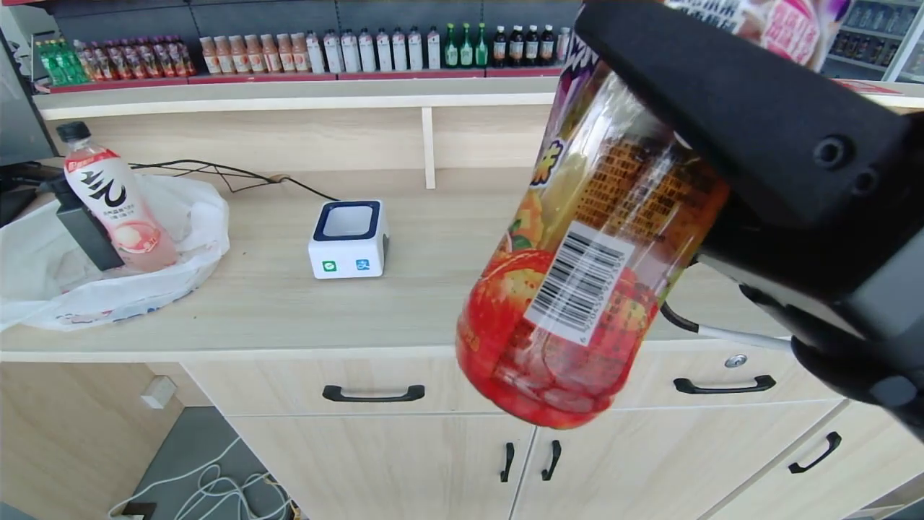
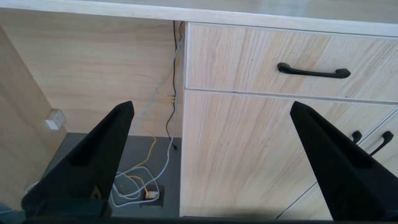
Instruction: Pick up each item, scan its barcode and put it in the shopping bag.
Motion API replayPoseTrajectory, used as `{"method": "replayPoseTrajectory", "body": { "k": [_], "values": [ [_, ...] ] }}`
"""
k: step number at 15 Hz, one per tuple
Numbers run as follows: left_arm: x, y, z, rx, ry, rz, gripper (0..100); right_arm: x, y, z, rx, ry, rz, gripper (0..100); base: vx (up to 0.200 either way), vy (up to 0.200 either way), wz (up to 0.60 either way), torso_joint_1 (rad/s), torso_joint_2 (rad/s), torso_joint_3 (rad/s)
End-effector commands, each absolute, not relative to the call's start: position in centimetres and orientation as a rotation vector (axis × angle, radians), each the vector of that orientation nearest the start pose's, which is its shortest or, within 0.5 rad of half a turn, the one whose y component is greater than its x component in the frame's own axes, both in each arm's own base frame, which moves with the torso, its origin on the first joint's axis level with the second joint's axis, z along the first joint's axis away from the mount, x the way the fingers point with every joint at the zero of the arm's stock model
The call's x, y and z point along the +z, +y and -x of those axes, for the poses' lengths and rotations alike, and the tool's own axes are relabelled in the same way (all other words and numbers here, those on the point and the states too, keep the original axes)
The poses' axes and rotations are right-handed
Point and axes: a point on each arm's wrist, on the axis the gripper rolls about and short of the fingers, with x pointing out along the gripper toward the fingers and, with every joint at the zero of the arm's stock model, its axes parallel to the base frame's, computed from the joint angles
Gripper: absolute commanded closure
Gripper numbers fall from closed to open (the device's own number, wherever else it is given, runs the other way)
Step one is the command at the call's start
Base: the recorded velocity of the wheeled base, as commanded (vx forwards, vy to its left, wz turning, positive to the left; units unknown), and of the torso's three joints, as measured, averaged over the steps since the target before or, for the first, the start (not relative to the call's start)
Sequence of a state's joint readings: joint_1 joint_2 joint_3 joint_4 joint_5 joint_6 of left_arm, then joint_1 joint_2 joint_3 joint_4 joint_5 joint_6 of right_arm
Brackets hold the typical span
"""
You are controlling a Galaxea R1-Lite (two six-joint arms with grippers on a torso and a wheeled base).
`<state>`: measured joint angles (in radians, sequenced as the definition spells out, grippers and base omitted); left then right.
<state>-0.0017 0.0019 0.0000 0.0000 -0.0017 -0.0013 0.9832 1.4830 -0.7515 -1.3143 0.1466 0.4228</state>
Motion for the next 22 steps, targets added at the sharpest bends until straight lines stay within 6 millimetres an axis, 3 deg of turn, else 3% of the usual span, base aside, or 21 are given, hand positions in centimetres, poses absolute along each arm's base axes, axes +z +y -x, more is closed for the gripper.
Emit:
{"method": "replayPoseTrajectory", "body": {
  "k": [1,6,22],
  "values": [
    [7.55,0.0,2.27,-0.003,0.002,0.002,0,28.98,20.86,-12.73,1.234,-0.295,-0.62,100,0.0,0.0,0.0,0.0,0.0,0.0],
    [7.55,0.0,2.27,-0.003,0.002,0.002,0,28.74,21.27,-12.95,1.254,-0.265,-0.646,100,0.0,0.0,0.0,0.0,0.0,0.0],
    [7.55,0.0,2.27,-0.003,0.002,0.002,0,28.19,20.85,-12.51,1.311,-0.319,-0.501,100,0.0,0.0,0.0,0.0,0.0,0.0]
  ]
}}
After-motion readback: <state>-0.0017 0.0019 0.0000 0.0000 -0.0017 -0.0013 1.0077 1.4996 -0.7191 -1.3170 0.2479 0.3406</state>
